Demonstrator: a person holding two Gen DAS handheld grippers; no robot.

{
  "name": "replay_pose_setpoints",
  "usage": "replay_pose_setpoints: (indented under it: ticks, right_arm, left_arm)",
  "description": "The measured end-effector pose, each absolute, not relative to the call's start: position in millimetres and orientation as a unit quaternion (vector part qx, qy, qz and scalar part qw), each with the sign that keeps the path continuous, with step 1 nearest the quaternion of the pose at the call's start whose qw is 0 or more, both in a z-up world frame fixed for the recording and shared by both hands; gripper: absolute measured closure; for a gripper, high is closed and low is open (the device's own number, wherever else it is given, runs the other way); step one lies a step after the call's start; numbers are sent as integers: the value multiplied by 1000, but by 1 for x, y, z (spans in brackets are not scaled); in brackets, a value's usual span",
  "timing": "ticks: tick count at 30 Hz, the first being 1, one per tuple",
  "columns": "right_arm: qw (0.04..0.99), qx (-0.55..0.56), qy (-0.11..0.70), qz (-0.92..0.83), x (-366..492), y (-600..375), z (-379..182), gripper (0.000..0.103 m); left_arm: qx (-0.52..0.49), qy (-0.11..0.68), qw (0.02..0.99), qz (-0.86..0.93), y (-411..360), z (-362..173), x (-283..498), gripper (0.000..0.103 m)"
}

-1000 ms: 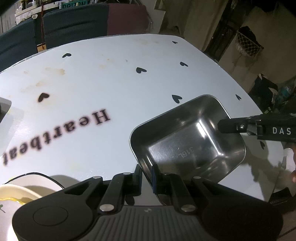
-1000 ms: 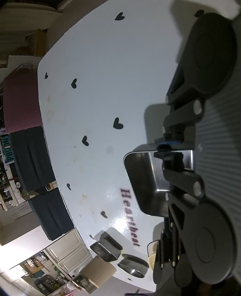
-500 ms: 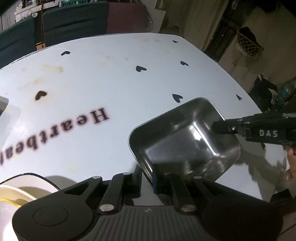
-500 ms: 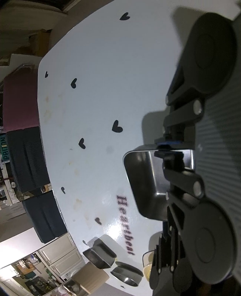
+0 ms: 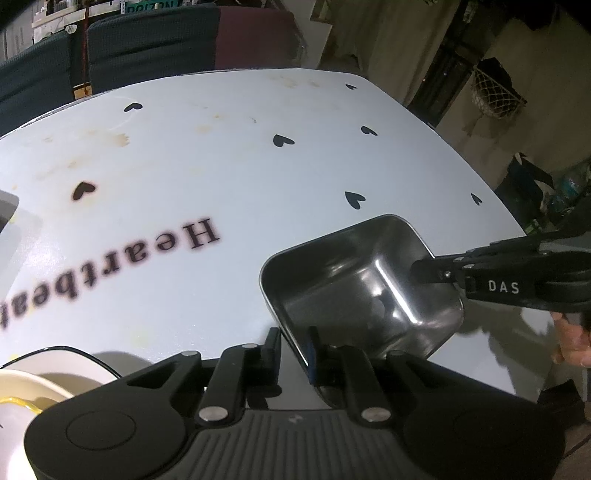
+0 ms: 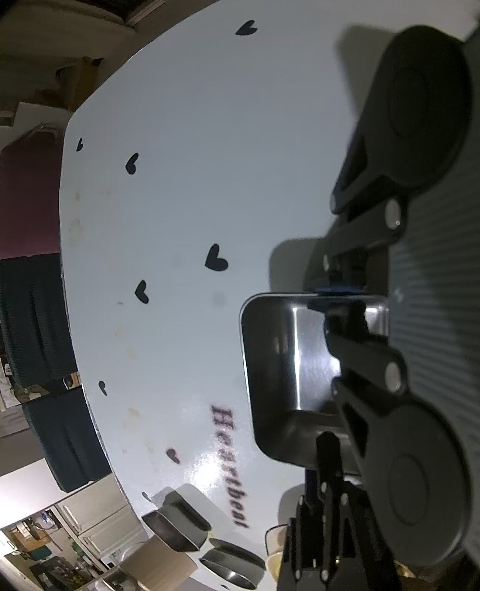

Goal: Organize plates and bowls
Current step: 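Lower the steel tray onto the table and open both grippers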

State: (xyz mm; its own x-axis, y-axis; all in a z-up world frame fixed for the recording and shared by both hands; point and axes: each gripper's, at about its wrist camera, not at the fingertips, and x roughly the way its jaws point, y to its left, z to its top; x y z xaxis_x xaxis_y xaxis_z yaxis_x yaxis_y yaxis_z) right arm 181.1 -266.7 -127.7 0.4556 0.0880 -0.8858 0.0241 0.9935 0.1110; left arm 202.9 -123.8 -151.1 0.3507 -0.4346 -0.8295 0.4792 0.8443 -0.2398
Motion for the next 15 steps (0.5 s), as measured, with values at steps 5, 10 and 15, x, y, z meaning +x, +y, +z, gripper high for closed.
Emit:
replay_pose_setpoints:
  ticks: [5,10,15]
  right_arm:
    - [849,49,525,21,184,-269,-134,99]
    - [850,43,524,27,184,-268,-134,99]
    - [851,48,522,32,183,-271,-136,97]
  left_arm:
    - [20,498,820,-281,-124,-150,204,86]
    - [20,499,819,-282,-124,-150,204,85]
    - [20,506,816,-278,-124,-151,205,73]
